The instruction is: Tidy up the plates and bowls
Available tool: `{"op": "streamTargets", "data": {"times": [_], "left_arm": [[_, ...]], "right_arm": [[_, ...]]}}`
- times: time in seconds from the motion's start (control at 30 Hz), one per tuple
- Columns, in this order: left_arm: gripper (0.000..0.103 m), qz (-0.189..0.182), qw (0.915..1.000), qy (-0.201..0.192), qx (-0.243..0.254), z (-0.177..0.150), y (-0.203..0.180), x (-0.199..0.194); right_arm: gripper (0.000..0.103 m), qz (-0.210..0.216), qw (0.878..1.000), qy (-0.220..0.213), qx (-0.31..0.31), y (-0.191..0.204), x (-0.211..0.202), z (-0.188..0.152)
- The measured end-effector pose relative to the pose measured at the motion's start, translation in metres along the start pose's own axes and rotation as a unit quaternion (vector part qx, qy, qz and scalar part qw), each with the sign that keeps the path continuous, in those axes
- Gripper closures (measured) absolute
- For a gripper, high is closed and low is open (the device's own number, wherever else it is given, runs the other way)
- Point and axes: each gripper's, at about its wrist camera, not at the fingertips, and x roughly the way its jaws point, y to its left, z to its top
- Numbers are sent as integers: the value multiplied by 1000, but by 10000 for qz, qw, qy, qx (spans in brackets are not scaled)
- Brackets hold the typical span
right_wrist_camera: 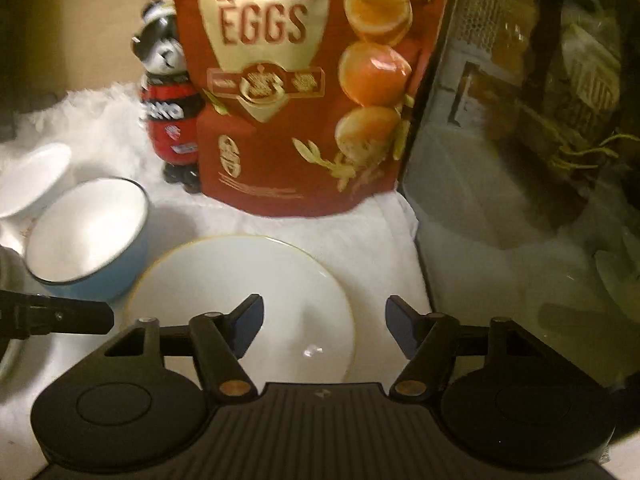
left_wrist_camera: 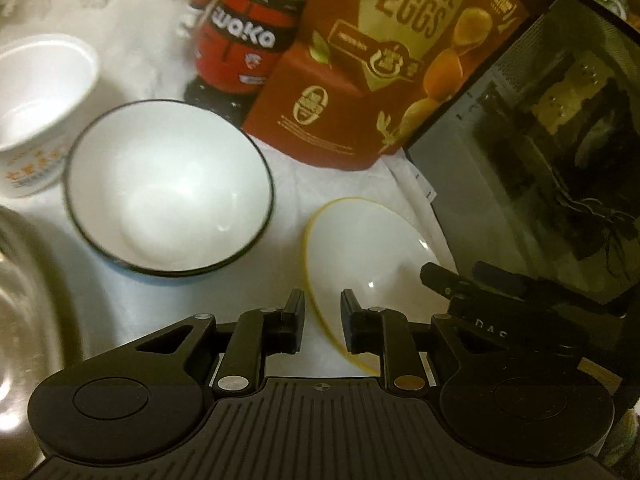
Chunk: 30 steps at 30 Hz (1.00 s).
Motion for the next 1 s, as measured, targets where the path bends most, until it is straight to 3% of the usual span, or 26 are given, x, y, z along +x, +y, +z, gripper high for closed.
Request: {"op": "streamTargets", "data": {"times": [0.1, 0.17, 0.23, 0.43, 0.67, 0.8, 1.0], "left_arm": [[81, 344, 9993, 169, 17, 5, -3, 20], [81, 351, 9991, 235, -30, 6, -1, 31], [81, 366, 9989, 289, -20, 6, -2, 40], [80, 352, 9986, 397, -64, 4, -5, 52], [80, 321, 9978, 560, -153, 1, -6, 42], [77, 482, 9969, 621, -27, -5, -11, 30], [76, 648, 9951, 744, -107, -18, 2, -2]], "right_arm": [[38, 100, 9999, 47, -92, -7, 12, 3], [39, 81, 9998, 124, -106, -7, 26, 7], [54, 125, 9995, 277, -102, -7, 42, 9], [55, 605, 9949, 764, 277, -7, 73, 8], [56, 965, 9897, 903, 552, -15, 59, 0], [56, 1088, 9846, 1074, 852, -17, 52, -6], [55, 1599, 9747, 1262, 915, -2, 33, -17]]}}
